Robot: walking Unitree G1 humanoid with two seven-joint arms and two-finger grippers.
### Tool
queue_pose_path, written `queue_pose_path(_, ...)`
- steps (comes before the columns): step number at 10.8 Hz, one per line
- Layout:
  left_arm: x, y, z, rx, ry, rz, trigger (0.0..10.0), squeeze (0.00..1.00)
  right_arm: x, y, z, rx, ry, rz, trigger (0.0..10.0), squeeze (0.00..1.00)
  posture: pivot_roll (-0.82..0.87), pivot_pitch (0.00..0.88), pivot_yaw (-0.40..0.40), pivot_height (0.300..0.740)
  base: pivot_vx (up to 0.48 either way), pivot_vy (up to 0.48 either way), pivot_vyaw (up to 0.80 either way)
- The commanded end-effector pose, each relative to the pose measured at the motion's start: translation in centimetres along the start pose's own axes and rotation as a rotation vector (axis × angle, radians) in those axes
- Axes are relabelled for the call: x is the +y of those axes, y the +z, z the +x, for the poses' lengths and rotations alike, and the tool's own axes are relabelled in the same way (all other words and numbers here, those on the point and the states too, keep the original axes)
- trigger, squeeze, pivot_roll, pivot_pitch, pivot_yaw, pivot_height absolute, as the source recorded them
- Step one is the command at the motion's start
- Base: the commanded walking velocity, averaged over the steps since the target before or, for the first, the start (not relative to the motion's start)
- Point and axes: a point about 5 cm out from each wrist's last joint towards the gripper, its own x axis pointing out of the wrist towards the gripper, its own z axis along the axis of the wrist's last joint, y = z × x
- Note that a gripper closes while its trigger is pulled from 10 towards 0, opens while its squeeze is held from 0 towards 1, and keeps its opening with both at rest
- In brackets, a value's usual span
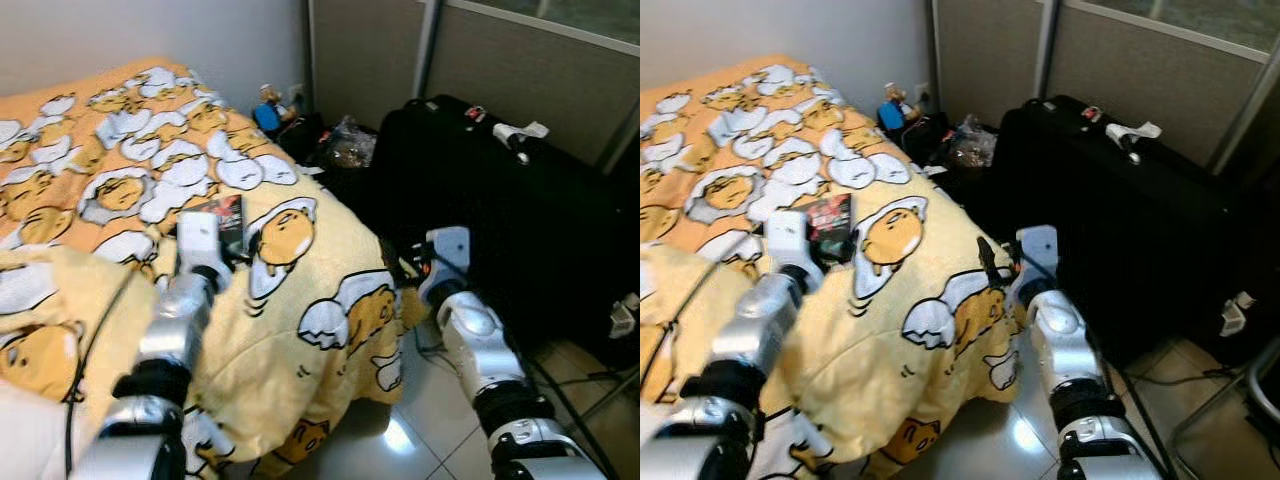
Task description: Clean up the room
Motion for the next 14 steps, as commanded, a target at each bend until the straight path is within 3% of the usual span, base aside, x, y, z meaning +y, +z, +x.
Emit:
queue_pose_path(1,1.0,0.3,0.2,0.012,0.039,-0.03,10.0,1.0,0.2,0.3,0.0,-0.001,0.037,-0.006,10.0,0.0,-0.07,0.0,0.057,0.74,0.0,0.0,0.0)
queue_pose_path(3,3.4,0.7,0.6,0.055,0.129,-0.089,10.0,1.0,1.1,1.4,-0.4,-0.017,0.149,-0.036,10.0,0.0,-0.09,0.0,0.065,0.74,0.0,0.0,0.0)
queue_pose_path(5,4.8,2.1,0.6,0.027,0.115,-0.097,10.0,1.0,1.5,2.1,-2.9,-0.04,0.196,-0.026,10.0,0.0,-0.1,0.0,0.061,0.74,0.0,0.0,0.0)
queue_pose_path(7,4.0,1.9,0.3,-0.027,0.027,-0.086,10.0,1.0,1.6,1.6,-6.3,-0.003,0.22,-0.031,10.0,0.0,-0.1,0.0,0.022,0.74,0.0,0.0,0.0)
queue_pose_path(8,3.5,1.3,0.0,-0.038,0.011,-0.108,10.0,1.0,1.6,1.2,-7.6,0.034,0.241,0.008,10.0,0.0,-0.07,0.0,-0.004,0.74,0.0,0.0,0.0)
queue_pose_path(11,4.1,-0.3,-0.3,0.048,0.055,-0.103,10.0,1.0,1.5,1.8,-6.9,0.048,0.231,0.015,10.0,0.0,-0.08,0.0,0.019,0.74,0.0,0.0,0.0)
queue_pose_path(13,4.2,0.2,0.6,0.101,0.104,-0.127,10.0,1.0,1.4,1.5,-5.5,0.148,0.253,-0.082,10.0,0.0,-0.11,0.0,0.061,0.74,0.0,0.0,0.0)
queue_pose_path(14,4.3,0.3,0.7,0.104,0.116,-0.142,10.0,1.0,1.7,1.7,-5.3,0.139,0.269,-0.07,10.0,0.0,-0.12,0.0,0.071,0.74,0.0,0.0,0.0)
